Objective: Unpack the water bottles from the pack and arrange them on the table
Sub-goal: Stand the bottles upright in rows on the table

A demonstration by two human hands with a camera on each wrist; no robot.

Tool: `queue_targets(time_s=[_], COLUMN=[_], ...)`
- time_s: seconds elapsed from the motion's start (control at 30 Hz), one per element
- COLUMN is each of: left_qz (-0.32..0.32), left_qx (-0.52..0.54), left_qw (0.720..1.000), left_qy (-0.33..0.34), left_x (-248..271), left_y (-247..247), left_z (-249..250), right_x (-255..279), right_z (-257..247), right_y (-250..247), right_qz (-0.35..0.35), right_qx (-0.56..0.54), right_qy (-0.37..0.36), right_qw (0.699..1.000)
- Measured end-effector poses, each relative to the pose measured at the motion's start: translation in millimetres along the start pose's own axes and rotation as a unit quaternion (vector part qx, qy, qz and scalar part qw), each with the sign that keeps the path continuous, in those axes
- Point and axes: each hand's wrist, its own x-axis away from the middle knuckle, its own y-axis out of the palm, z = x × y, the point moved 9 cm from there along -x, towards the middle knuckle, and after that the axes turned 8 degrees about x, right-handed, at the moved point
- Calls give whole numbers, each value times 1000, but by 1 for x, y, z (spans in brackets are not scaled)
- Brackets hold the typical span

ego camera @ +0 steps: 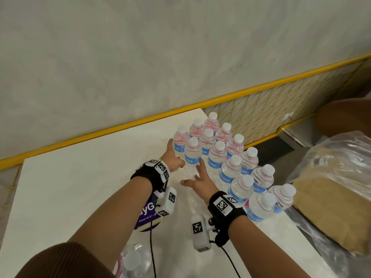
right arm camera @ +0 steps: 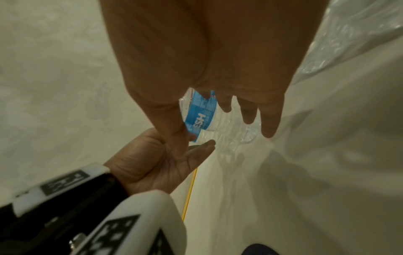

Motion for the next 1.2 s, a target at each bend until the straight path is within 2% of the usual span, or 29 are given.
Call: queue_targets(time_s=[0.13,0.43,0.53,0.7,0.97,1.07,1.2], left_qz=[-22,-3,13,-5,-31,-32,-82], left_qx=[5,-20,11,2,-53,-88,-167], left_qw=[1000,1000,999,998,998,995,976], left_qy=[22,18,40,59,13,-37,-113], left_x=[1,8,12,22,25,25,46], left_y=[6,4,3,4,4,-3,-14], left_z=[5,10,15,24,19,15,14], right_x=[0,1,4,3,1,7,34], right_z=[-3,6,8,6,3,2,-1], right_y=[3,0,1,1,0,-4,3], right_qz=[-5,-10,-12,-10,-10,-8,-49], right_qx=[4,6,6,10,26,37,78], right_qy=[-2,21,22,25,35,39,47], right_qw=[1000,1000,1000,1000,999,999,995])
